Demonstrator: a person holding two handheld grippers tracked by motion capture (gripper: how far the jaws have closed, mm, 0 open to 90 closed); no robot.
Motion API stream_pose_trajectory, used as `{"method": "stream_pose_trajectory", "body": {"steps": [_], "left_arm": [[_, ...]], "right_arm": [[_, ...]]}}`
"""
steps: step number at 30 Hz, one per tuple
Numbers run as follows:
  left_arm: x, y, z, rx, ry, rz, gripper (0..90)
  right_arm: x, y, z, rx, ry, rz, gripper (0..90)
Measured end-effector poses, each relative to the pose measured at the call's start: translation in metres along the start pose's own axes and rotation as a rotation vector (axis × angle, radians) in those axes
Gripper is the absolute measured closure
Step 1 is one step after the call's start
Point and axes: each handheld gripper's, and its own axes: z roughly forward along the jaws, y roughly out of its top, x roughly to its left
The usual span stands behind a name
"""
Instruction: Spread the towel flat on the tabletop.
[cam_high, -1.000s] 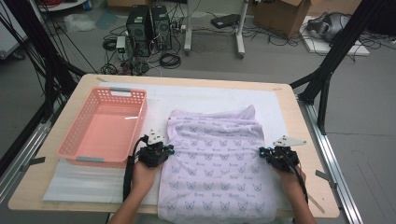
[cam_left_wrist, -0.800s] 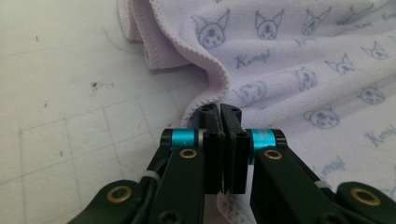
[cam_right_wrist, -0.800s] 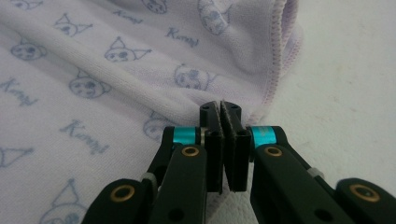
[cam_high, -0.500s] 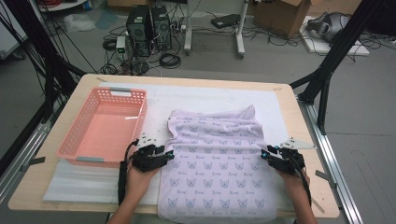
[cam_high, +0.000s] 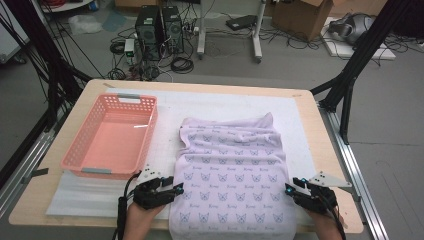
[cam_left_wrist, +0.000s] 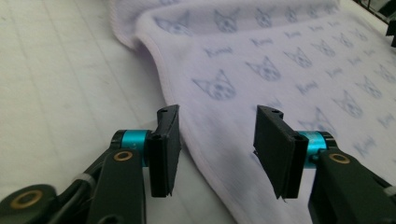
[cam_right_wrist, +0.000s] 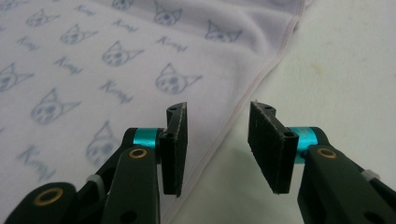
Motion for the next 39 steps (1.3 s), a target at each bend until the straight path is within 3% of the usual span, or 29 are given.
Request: {"method": "stream_pose_trajectory", "body": {"steps": [4, 7, 8, 9, 12, 18, 22, 23, 25, 27, 30, 32, 33, 34, 35, 36, 37, 38, 39], "left_arm": [[-0.012, -0.012, -0.005, -0.031, 0.025, 0.033, 53.0], [-0.019, -0.020, -0.006, -0.057, 0.108, 0.089, 72.7], [-0.019, -0.022, -0.007, -0.064, 0.112, 0.079, 83.3], [-0.020, -0.022, -0.008, -0.063, 0.116, 0.057, 87.2], [-0.023, -0.026, -0.017, -0.052, 0.130, 0.062, 87.8], [-0.020, -0.040, -0.038, -0.047, 0.096, -0.011, 87.9], [-0.027, -0.047, -0.047, -0.038, 0.070, -0.001, 87.5], [-0.027, -0.047, -0.047, -0.047, 0.065, 0.003, 86.0], [-0.025, -0.044, -0.044, -0.062, 0.047, 0.008, 68.2], [-0.022, -0.038, -0.040, -0.093, 0.056, 0.026, 61.1], [-0.019, -0.029, -0.031, -0.104, 0.033, 0.026, 55.3], [-0.019, -0.026, -0.022, -0.073, 0.032, 0.044, 54.8], [-0.020, -0.026, -0.017, -0.052, 0.031, 0.047, 54.7], [-0.021, -0.026, -0.015, -0.065, 0.047, 0.067, 55.1], [-0.023, -0.027, -0.014, -0.064, 0.071, 0.089, 61.0], [-0.026, -0.029, -0.014, -0.067, 0.108, 0.120, 68.8], [-0.026, -0.030, -0.015, -0.069, 0.110, 0.134, 80.6], [-0.026, -0.031, -0.017, -0.064, 0.105, 0.109, 84.6], [-0.027, -0.031, -0.019, -0.057, 0.105, 0.099, 85.4]], "right_arm": [[0.006, -0.007, -0.006, 0.017, -0.008, -0.009, 58.5], [0.010, -0.011, -0.009, 0.013, -0.009, -0.006, 67.8], [0.010, -0.011, -0.009, 0.013, 0.003, -0.007, 76.3], [0.011, -0.012, -0.010, 0.015, 0.022, -0.009, 84.8], [0.016, -0.012, -0.014, 0.033, 0.009, -0.017, 87.9], [0.018, -0.025, -0.033, 0.039, 0.057, 0.001, 88.3], [0.025, -0.033, -0.044, 0.044, 0.074, -0.019, 88.3], [0.027, -0.033, -0.045, 0.045, 0.078, -0.013, 87.5], [0.028, -0.033, -0.045, 0.028, 0.074, -0.002, 77.2], [0.029, -0.029, -0.043, 0.000, 0.060, 0.010, 70.0], [0.029, -0.023, -0.037, -0.011, 0.031, 0.014, 63.4], [0.028, -0.020, -0.029, -0.002, 0.010, 0.010, 60.1], [0.027, -0.019, -0.026, 0.005, 0.000, 0.011, 59.3], [0.026, -0.018, -0.022, 0.016, -0.005, 0.008, 59.6], [0.026, -0.019, -0.019, 0.028, -0.008, 0.006, 60.9], [0.026, -0.020, -0.019, 0.017, -0.011, 0.007, 66.8], [0.024, -0.020, -0.019, 0.015, 0.001, 0.006, 80.3], [0.023, -0.021, -0.021, 0.021, 0.038, 0.014, 87.0], [0.024, -0.021, -0.022, 0.021, 0.034, 0.013, 87.4]]}}
